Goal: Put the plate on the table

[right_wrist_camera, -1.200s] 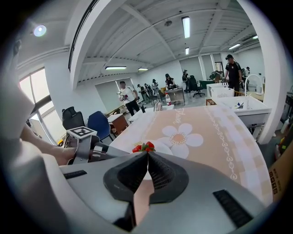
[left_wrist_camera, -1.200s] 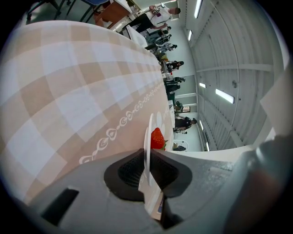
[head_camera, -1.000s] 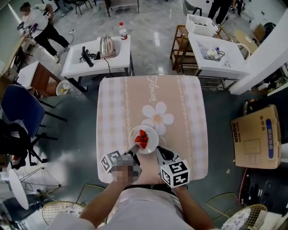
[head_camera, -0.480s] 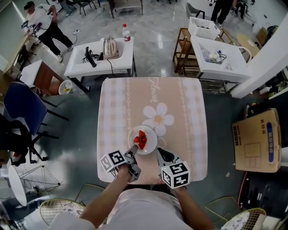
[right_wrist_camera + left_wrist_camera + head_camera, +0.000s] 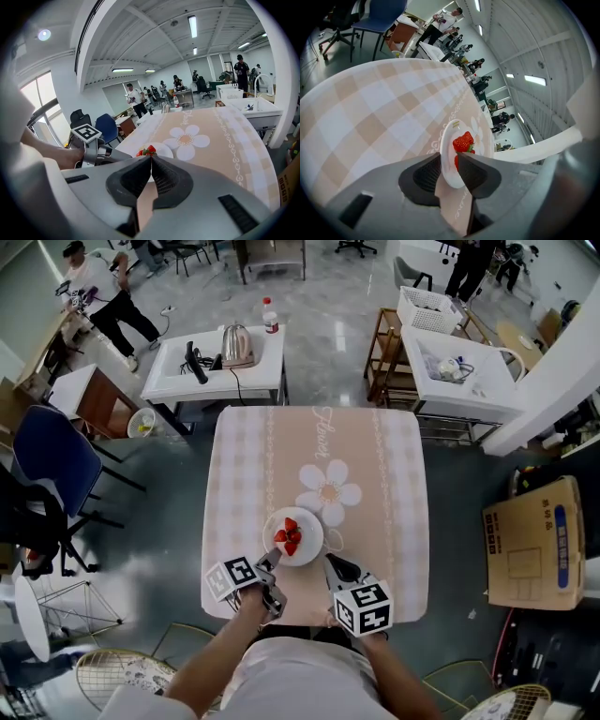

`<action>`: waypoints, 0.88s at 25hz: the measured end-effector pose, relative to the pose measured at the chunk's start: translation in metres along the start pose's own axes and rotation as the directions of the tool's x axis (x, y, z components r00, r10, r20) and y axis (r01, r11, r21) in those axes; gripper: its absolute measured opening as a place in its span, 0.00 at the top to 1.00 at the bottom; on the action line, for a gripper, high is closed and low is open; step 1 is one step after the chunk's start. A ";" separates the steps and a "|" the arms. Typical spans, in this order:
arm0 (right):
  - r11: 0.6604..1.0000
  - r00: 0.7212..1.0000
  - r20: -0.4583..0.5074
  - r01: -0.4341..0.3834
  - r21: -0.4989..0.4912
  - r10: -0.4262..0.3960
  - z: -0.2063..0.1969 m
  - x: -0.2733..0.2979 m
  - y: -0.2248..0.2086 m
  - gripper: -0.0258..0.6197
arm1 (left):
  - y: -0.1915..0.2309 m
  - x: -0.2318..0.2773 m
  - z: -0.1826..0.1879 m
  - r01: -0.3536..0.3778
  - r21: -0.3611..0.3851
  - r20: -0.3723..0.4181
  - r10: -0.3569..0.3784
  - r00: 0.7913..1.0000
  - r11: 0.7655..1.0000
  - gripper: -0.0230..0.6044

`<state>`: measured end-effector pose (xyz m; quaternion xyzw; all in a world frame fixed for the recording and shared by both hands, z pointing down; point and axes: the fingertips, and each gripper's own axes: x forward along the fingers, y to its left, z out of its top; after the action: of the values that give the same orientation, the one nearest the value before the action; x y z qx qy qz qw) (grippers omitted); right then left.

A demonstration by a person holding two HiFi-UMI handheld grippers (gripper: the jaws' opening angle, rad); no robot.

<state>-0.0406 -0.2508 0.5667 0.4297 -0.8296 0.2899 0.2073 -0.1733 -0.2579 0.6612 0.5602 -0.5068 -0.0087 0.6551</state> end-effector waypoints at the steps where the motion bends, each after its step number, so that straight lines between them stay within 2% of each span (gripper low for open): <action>1: 1.000 1.000 0.001 -0.002 -0.002 0.002 0.000 -0.001 0.000 0.95 | 0.000 -0.001 -0.001 0.002 -0.004 0.001 -0.002 1.000 1.000 0.79; 5: 1.000 1.000 0.005 -0.018 -0.012 0.018 -0.001 -0.004 0.003 0.95 | -0.001 -0.007 -0.004 0.003 -0.001 0.021 -0.003 1.000 1.000 0.79; 12: 0.999 0.999 0.022 -0.043 -0.031 0.043 0.001 -0.014 0.006 0.95 | -0.012 -0.023 -0.003 0.020 0.049 0.087 -0.024 0.996 0.999 0.79; 17: 0.997 0.997 0.036 -0.060 -0.039 0.061 0.000 -0.025 0.008 0.95 | -0.029 -0.034 -0.012 0.038 0.113 0.112 -0.051 0.992 0.993 0.79; 22: 0.996 0.996 0.050 -0.076 -0.048 0.078 -0.001 -0.036 0.010 0.95 | -0.050 -0.044 -0.025 0.052 0.207 0.126 -0.079 0.989 0.977 0.79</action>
<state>-0.0298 -0.2242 0.5434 0.4000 -0.8571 0.2671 0.1844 -0.1495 -0.2328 0.5988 0.6388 -0.5289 -0.0161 0.5585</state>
